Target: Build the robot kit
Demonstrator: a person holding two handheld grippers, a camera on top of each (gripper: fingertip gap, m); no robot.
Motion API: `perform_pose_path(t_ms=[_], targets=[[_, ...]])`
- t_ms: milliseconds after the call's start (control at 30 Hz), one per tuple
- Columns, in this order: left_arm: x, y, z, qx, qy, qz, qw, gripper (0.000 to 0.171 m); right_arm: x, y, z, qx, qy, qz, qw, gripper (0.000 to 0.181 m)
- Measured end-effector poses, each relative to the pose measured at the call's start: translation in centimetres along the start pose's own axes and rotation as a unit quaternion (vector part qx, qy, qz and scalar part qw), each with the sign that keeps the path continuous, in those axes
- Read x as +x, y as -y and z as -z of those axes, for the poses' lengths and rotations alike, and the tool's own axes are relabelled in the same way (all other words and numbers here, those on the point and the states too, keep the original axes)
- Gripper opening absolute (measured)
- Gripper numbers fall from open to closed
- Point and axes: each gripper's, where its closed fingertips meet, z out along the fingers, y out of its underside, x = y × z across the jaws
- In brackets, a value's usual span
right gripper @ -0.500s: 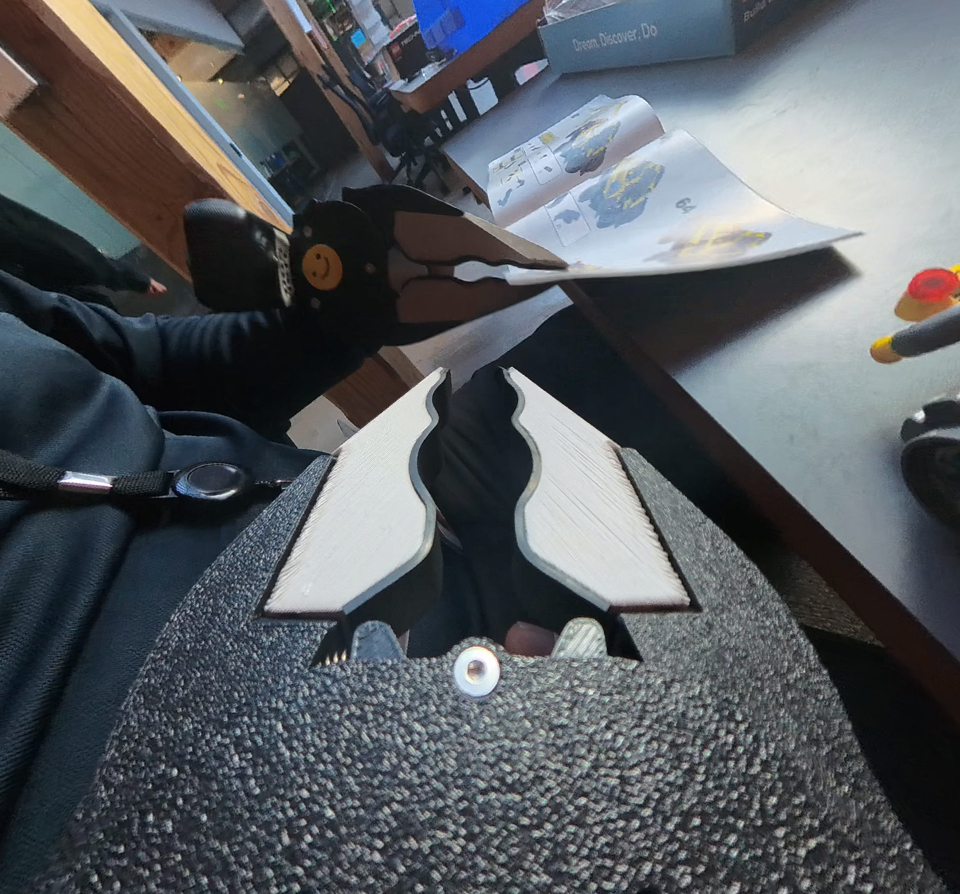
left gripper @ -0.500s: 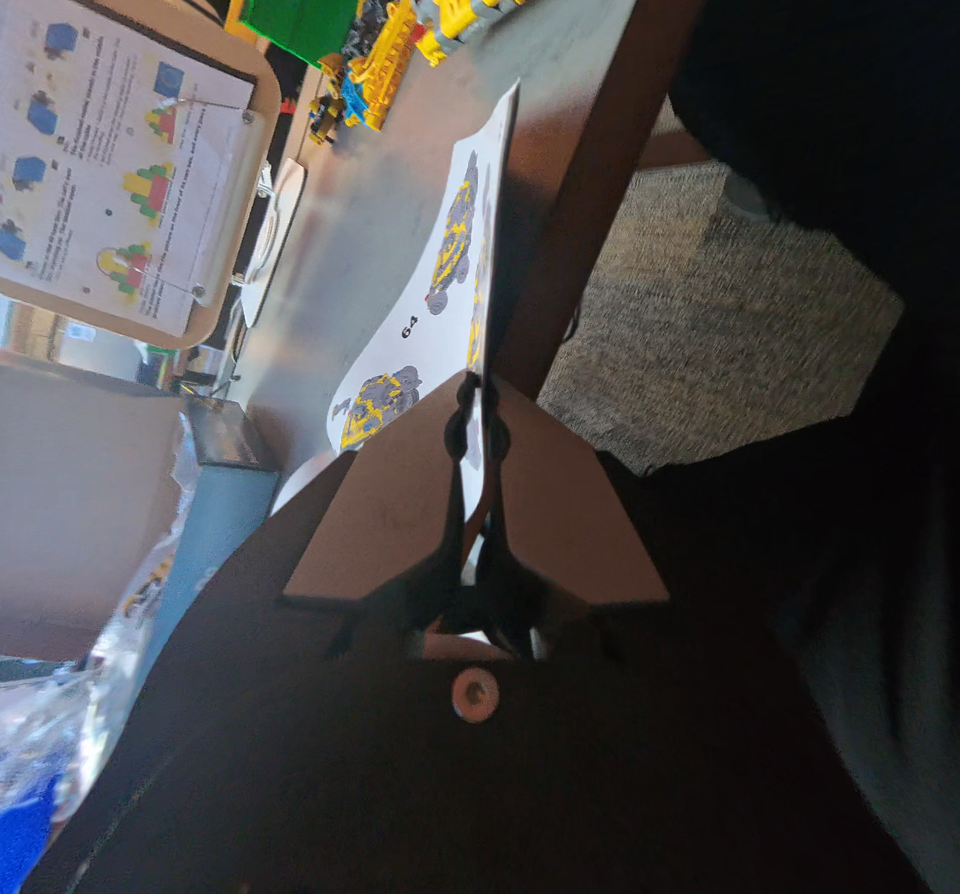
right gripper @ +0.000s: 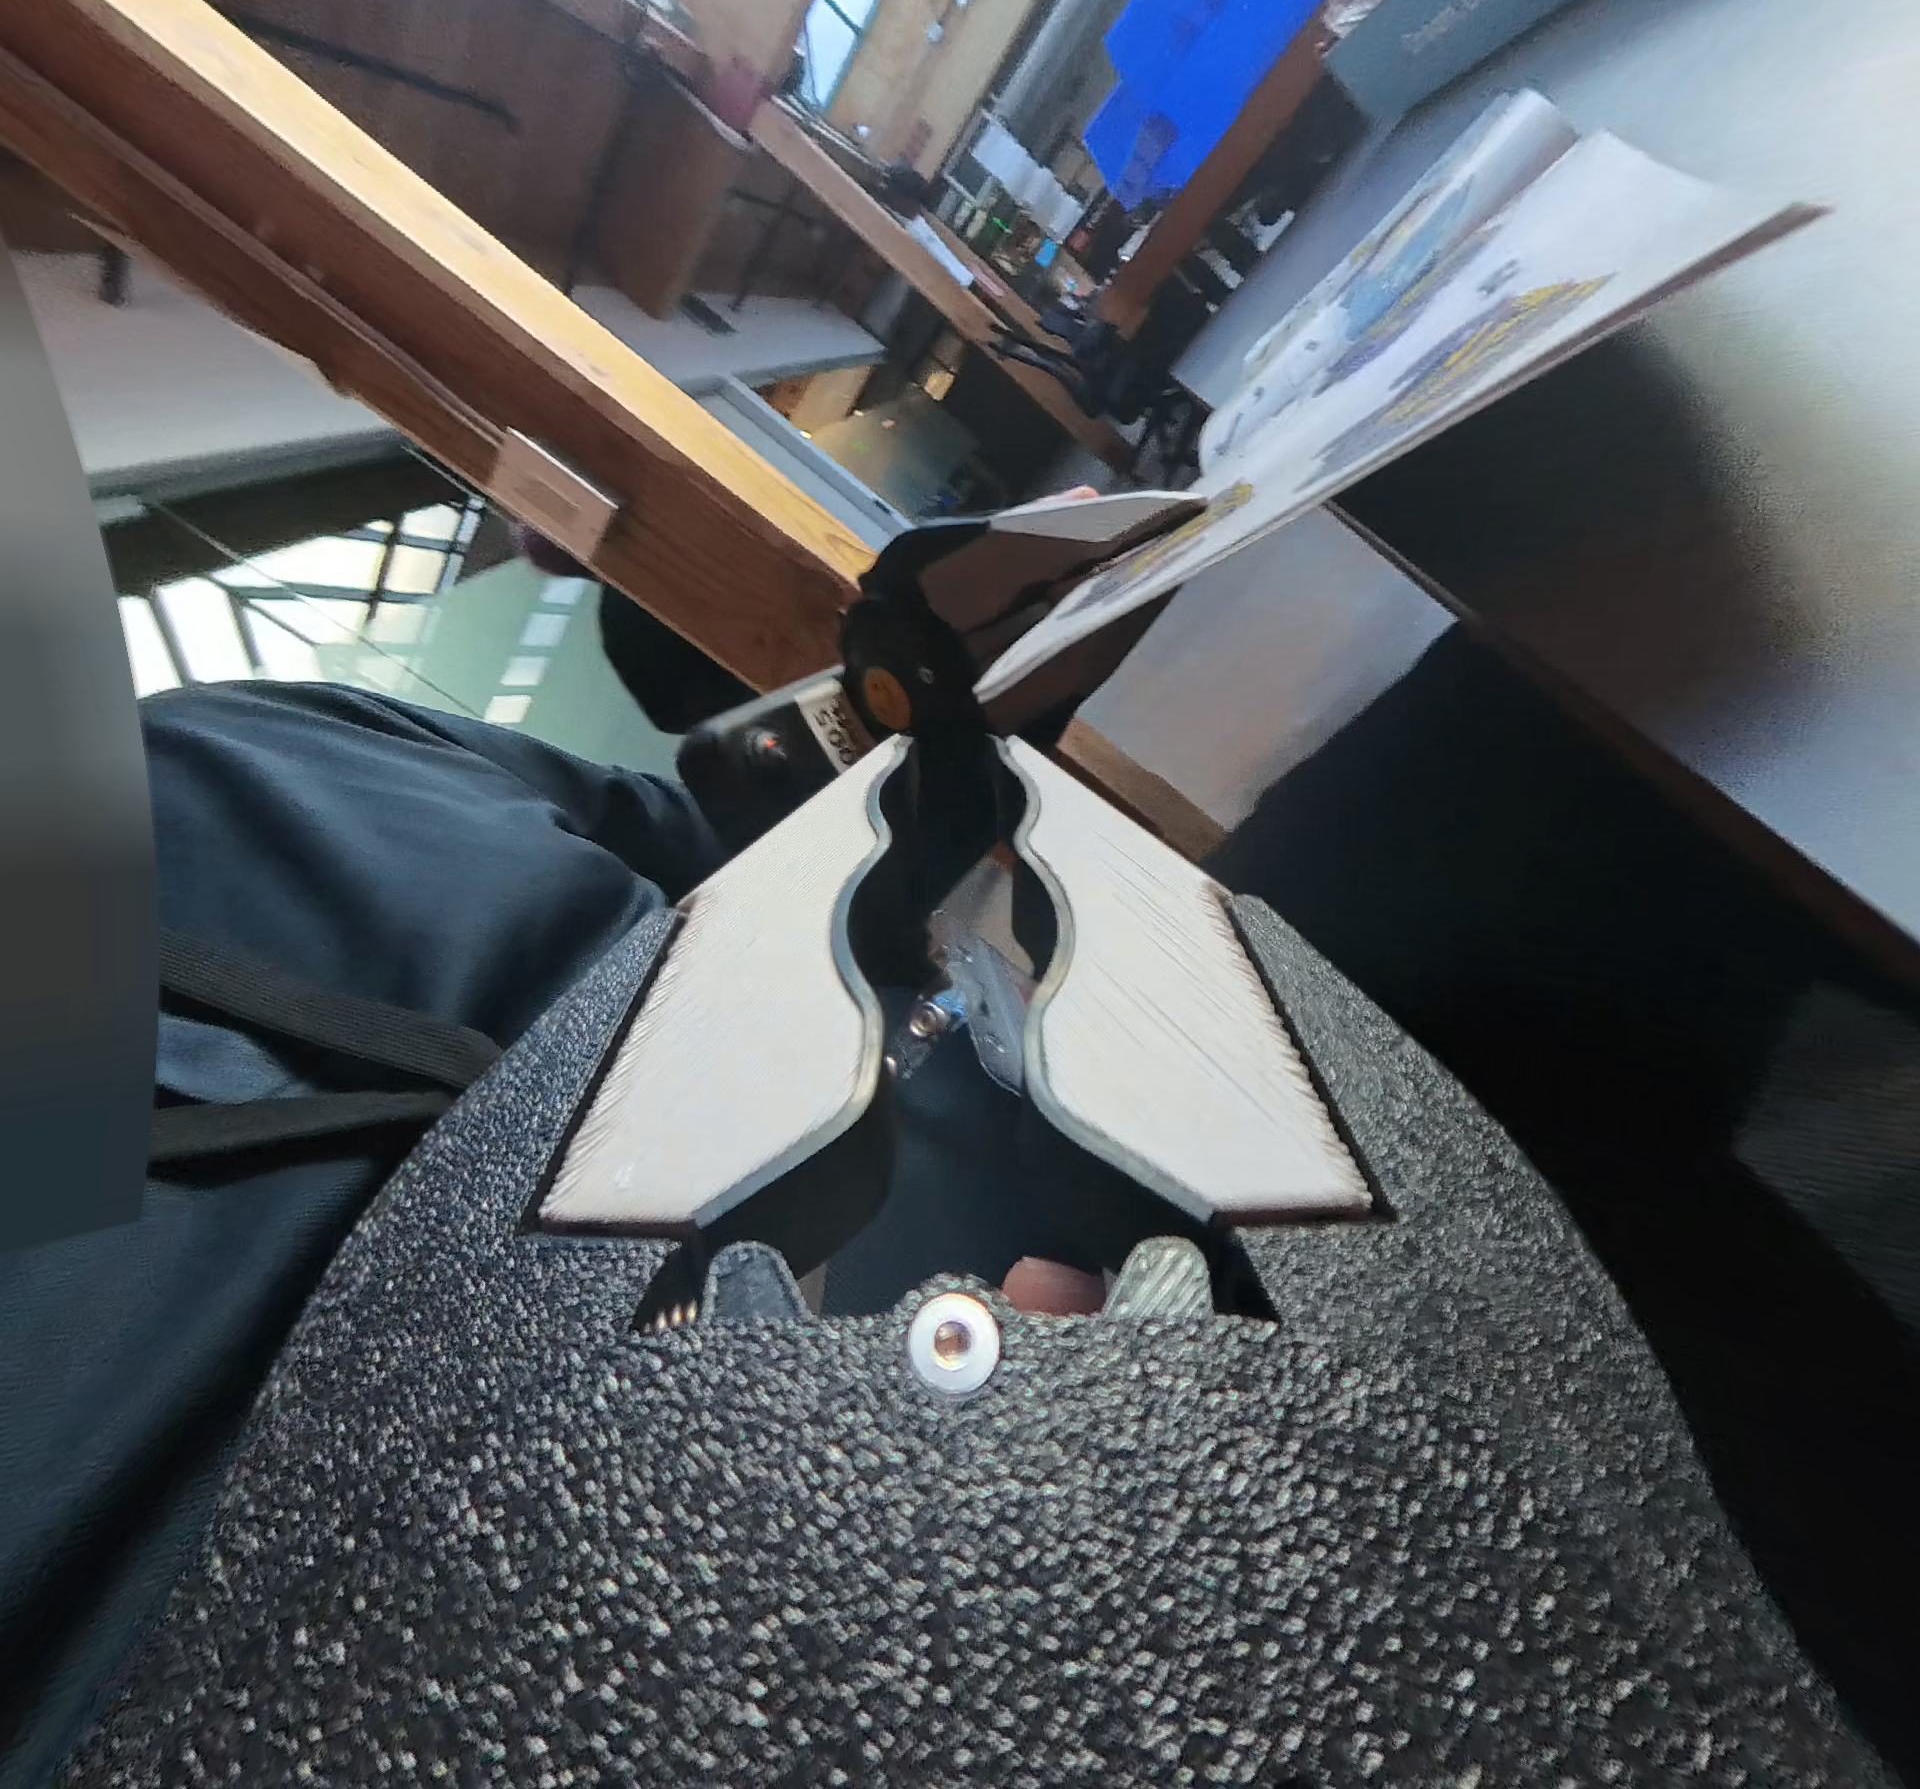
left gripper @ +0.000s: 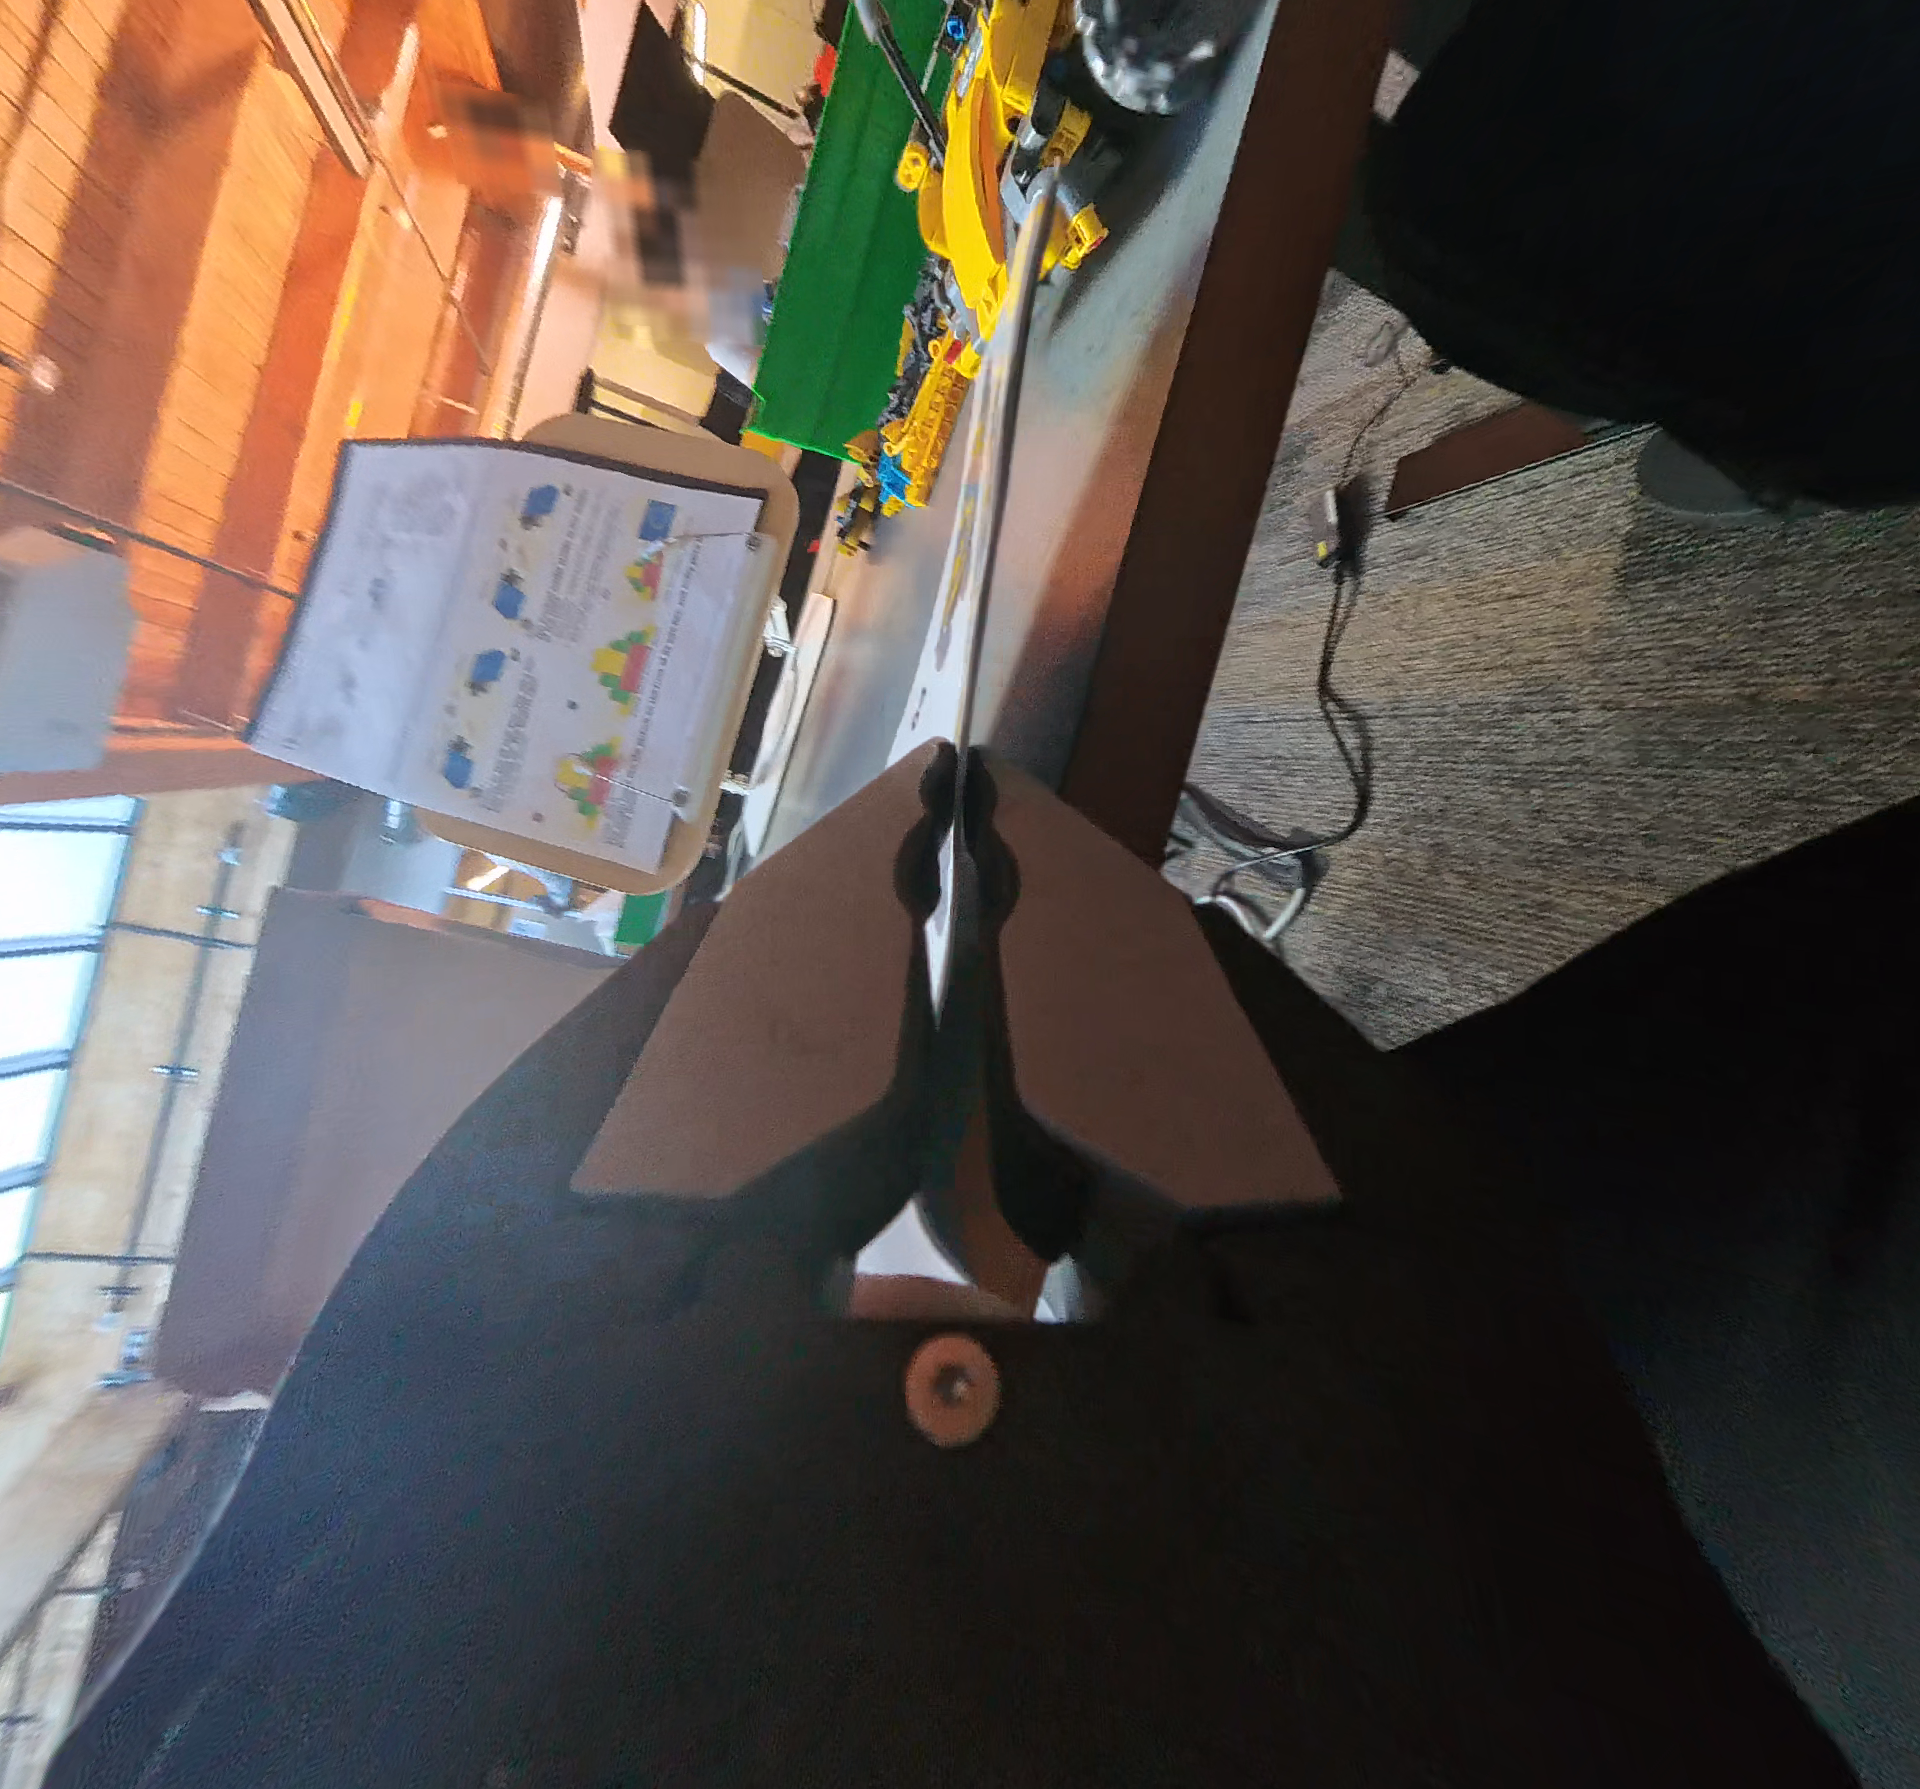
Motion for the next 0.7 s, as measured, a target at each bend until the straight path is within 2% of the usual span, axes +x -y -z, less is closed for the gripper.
perform_pose_path(t_ms=[167, 300, 433, 567, 700], targets=[[-1.0, 0.9, 0.8, 0.019, 0.035, -0.009, 0.999, 0.000, -0.7, 0.1, -1.0, 0.011, 0.028, -0.052, 0.998, 0.011], [-0.4, 1.1, 0.9, 0.021, 0.025, -0.019, 0.999, 0.000, -1.3, 0.6, -1.6, 0.024, 0.060, -0.073, 0.995, 0.013], [-0.5, 1.1, 0.9, 0.024, 0.024, -0.009, 0.999, 0.000, -1.3, 1.3, -2.0, 0.033, 0.063, -0.064, 0.995, 0.004], [-0.8, 1.1, 1.1, 0.024, 0.029, -0.015, 0.999, 0.000, -1.5, 1.9, -2.6, 0.038, 0.079, -0.073, 0.993, 0.012], [-1.0, 0.8, 1.1, 0.021, 0.033, -0.022, 0.999, 0.000, -1.4, 2.1, -2.7, 0.040, 0.081, -0.069, 0.993, 0.012]])
